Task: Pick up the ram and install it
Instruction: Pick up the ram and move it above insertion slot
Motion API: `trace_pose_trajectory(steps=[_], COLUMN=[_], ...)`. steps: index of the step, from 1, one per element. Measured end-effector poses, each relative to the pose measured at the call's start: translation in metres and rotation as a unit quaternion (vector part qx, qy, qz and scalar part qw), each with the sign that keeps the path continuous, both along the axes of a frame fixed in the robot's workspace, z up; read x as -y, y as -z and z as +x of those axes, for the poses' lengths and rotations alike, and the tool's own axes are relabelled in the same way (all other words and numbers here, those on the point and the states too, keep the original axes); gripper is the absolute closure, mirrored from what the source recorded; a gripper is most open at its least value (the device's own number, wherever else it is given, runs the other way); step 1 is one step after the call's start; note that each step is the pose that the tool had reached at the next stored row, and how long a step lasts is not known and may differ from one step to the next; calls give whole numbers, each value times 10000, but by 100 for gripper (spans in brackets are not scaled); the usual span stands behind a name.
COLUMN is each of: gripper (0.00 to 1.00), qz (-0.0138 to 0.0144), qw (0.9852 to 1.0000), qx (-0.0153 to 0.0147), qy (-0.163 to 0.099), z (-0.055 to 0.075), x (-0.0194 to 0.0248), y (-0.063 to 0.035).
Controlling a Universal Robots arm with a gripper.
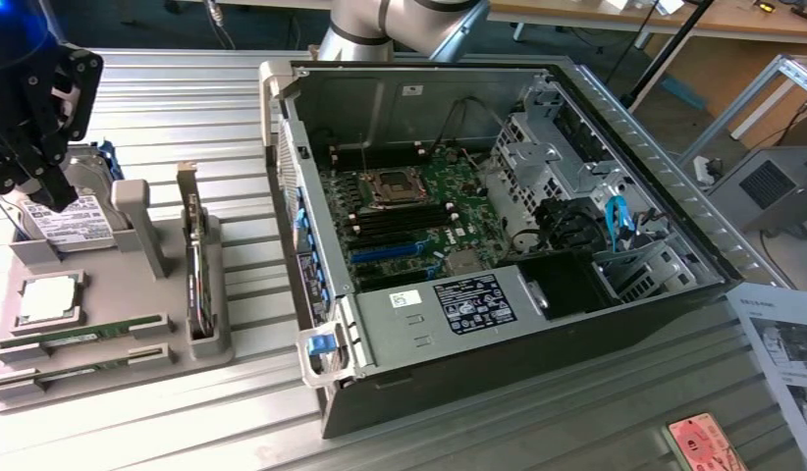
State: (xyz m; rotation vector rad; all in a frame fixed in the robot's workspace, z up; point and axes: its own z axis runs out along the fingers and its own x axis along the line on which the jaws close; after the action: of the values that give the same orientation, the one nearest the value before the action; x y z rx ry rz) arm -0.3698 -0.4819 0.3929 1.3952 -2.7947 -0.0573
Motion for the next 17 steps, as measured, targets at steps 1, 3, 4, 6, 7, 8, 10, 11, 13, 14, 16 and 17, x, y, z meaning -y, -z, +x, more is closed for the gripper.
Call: trace_pose_trajectory(steps=[1,3,4,6,7,8,10,11,13,14,16,17], gripper=[89,89,89,89,89,89,89,89,89,89,89,89], qz=[0,0,0,0,0,0,0,0,0,0,0,0], qw=[10000,9998,9997,9993,9989,9985,9978,9972,9961,9955,9943,9938], qx=[0,0,0,0,0,0,0,0,0,0,0,0], qy=[-75,-202,-253,-371,-469,-555,-669,-749,-882,-947,-1064,-1110], z=[0,0,0,0,0,0,0,0,0,0,0,0], x=[0,0,0,0,0,0,0,0,0,0,0,0], y=[0,0,0,0,0,0,0,0,0,0,0,0])
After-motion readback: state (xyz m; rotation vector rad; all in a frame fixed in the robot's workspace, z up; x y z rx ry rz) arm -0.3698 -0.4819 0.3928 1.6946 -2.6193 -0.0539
